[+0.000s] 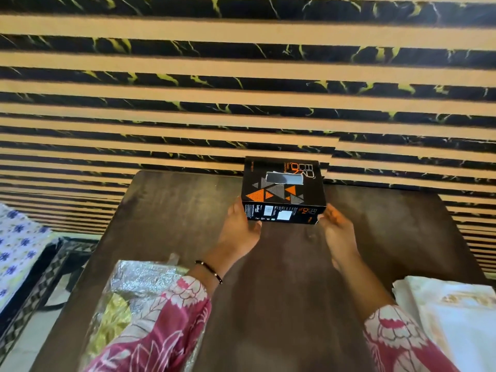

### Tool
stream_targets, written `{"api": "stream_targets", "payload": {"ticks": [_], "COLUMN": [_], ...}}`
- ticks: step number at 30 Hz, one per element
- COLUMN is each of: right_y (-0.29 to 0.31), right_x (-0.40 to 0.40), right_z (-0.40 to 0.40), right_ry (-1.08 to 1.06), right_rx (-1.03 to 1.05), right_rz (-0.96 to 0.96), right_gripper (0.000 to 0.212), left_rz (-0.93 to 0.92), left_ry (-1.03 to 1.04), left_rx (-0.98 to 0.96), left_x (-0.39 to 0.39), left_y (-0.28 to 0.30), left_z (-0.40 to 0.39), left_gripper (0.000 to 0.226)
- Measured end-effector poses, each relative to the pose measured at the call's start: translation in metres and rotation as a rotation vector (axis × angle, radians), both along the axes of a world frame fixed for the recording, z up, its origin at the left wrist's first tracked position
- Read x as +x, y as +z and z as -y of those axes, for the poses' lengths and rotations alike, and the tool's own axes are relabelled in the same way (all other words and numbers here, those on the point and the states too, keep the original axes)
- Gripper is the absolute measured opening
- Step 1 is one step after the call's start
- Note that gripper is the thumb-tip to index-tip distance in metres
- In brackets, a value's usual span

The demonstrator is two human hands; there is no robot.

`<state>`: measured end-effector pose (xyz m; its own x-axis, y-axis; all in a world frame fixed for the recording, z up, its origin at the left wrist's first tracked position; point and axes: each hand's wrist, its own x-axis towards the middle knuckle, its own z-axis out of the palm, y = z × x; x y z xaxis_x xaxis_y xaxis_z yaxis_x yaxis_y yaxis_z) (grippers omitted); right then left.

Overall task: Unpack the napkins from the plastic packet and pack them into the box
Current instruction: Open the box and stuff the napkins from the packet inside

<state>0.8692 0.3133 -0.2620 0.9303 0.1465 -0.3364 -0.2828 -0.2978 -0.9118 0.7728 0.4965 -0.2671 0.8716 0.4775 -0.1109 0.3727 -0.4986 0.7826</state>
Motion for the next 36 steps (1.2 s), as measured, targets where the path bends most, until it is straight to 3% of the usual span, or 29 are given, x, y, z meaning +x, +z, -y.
{"api": "stream_targets", "payload": {"ticks": [10, 17, 23, 30, 33, 36], "right_y": [-0.003, -0.008, -0.004, -0.009, 0.004, 0.016], "right_x": [-0.069, -0.153, -0.216, -0.232, -0.221, -0.208], "right_z": [0.039, 0.084, 0.127, 0.153, 0.15, 0.142], "right_ry": [-0.028, 0.041, 0.115, 0.152, 0.224, 0.276], "right_rx": [0.082, -0.018, -0.114, -0.137, -0.151, -0.18], "right_rz": [-0.01, 0.09, 0.215, 0.177, 0.211, 0.22], "right_gripper": [0.04, 0.039, 0.036, 0.03, 0.032, 0.032], "left_rz": [0.036, 0.046, 0.154, 0.204, 0.182, 0.059], "left_ry": [-0.045, -0.065, 0.04, 0.043, -0.157, -0.392], "left_rx": [0.079, 0.049, 0.009, 0.256, 0.435, 0.599], "left_x": [-0.086, -0.166, -0.23, -0.231, -0.197, -0.157], "left_y": [0.007, -0.002, -0.019, 0.003, 0.016, 0.014], "left_z": [0.028, 0.061, 0.074, 0.079, 0.094, 0.115], "left_gripper": [0.062, 0.07, 0.035, 0.032, 0.04, 0.063]}}
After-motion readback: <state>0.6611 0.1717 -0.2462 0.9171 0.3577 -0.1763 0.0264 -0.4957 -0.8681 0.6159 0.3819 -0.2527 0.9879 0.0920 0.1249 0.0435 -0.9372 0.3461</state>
